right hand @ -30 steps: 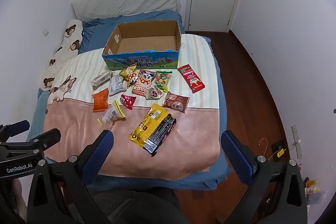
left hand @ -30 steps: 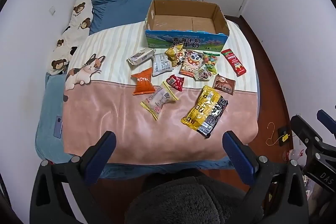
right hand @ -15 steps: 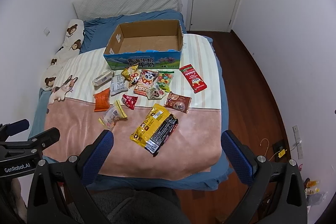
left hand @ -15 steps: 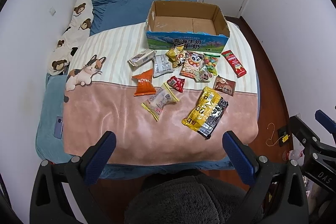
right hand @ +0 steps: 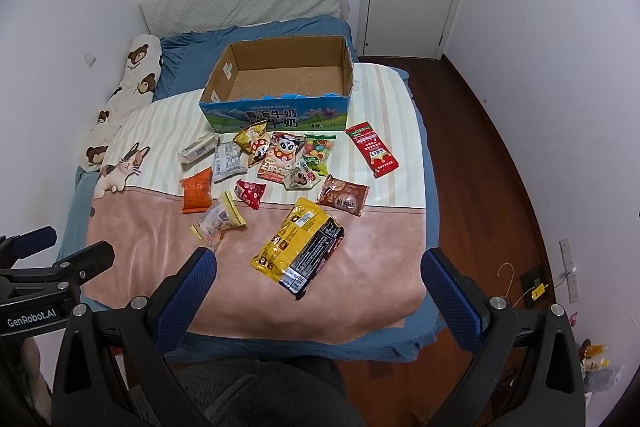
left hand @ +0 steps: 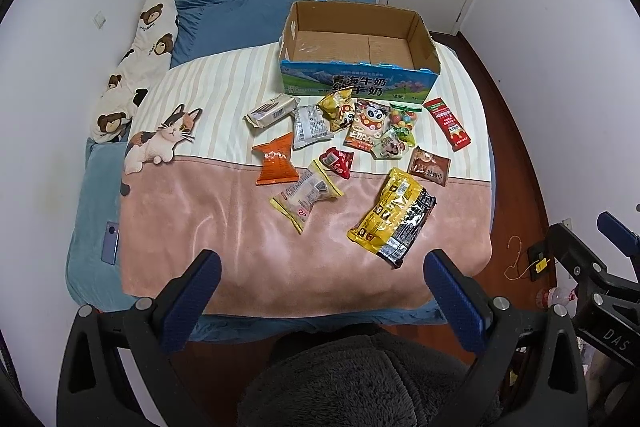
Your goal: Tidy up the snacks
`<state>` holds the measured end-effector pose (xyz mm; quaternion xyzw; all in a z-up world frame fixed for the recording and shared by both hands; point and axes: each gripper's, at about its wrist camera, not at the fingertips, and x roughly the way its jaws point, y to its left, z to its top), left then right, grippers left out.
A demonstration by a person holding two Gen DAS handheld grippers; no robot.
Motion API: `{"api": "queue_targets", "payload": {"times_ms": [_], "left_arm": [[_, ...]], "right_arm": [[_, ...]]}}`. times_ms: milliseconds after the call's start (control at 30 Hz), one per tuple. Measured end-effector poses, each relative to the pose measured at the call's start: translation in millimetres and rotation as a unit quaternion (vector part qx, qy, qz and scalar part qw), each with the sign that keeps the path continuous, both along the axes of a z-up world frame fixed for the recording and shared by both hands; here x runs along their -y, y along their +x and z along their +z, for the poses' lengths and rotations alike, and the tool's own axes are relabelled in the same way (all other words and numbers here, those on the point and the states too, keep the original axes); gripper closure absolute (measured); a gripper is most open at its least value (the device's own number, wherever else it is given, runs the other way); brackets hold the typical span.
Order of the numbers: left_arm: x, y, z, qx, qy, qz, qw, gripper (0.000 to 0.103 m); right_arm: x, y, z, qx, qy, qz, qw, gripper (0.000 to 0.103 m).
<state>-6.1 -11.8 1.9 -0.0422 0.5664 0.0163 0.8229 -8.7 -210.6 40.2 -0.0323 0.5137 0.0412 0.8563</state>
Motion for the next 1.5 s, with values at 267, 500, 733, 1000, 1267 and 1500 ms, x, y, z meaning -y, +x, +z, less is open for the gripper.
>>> {"api": "queue_targets", "payload": {"times_ms": [267,500,733,1000,1267,1500], "left_arm": [[-5.7,8.8,-2.0,-0.001,-0.004,0.0,1.0,0.0],[-5.9,10.4,-1.4,0.0,-0.004,0.001,1.0,0.0],[-4.8,14.1,-0.7,-0.002,-0.004,-0.001,1.0,0.0],[-0.4,18.2,0.3,0.001,-0.005,-0.003,1.0,0.0],[1.3,16.5,2.4,0.004,-0.004,-0.005,1.0,0.0],[-1.9,15.0,5.0,0.007,-0.006,-0.004,1.0,0.0]], "right_arm": [[-3.3,3.5,0.8,-0.001,0.001,-0.004,1.0,0.0],[-2.6,5.7,2.6,0.0,0.003,-0.006,1.0,0.0],[0.9,9.2,4.0,0.002,0.007,-0.009,1.0,0.0],[4.4,11.6,7.2,0.006,0.01,-0.011,1.0,0.0],[2.5,12.7,9.3,0.008,0.013,-0.009,1.0,0.0],[1.0,11.3,10.3,0.01,0.016,-0.01,1.0,0.0]]}}
